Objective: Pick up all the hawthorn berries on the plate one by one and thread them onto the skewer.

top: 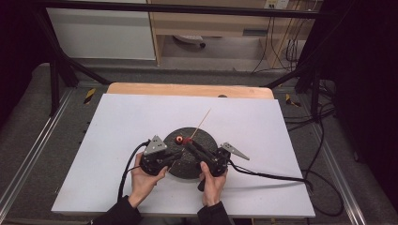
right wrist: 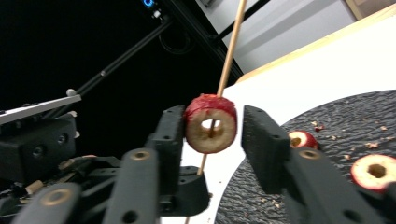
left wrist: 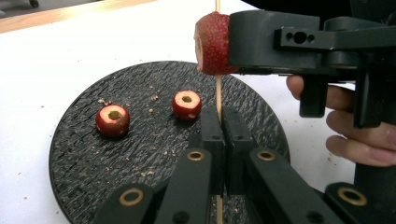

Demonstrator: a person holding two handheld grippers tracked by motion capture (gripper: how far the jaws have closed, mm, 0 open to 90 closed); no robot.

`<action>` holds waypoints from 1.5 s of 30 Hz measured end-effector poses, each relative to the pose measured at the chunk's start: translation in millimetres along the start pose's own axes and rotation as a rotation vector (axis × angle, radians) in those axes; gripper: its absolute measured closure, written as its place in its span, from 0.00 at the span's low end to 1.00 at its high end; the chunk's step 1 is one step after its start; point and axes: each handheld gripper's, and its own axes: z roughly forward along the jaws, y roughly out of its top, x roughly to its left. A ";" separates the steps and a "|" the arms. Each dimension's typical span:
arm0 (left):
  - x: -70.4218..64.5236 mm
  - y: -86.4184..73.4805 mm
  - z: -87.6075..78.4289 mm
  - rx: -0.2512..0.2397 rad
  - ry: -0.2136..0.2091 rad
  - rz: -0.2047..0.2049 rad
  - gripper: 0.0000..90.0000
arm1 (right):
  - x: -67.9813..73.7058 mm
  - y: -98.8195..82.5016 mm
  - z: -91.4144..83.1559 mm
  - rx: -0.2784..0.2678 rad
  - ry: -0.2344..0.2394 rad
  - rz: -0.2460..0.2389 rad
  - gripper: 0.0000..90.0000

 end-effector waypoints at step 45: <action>43.9 -72.7 -77.6 0.078 0.031 0.003 0.98 | -11.0 58.5 9.4 0.702 -0.243 -0.525 0.06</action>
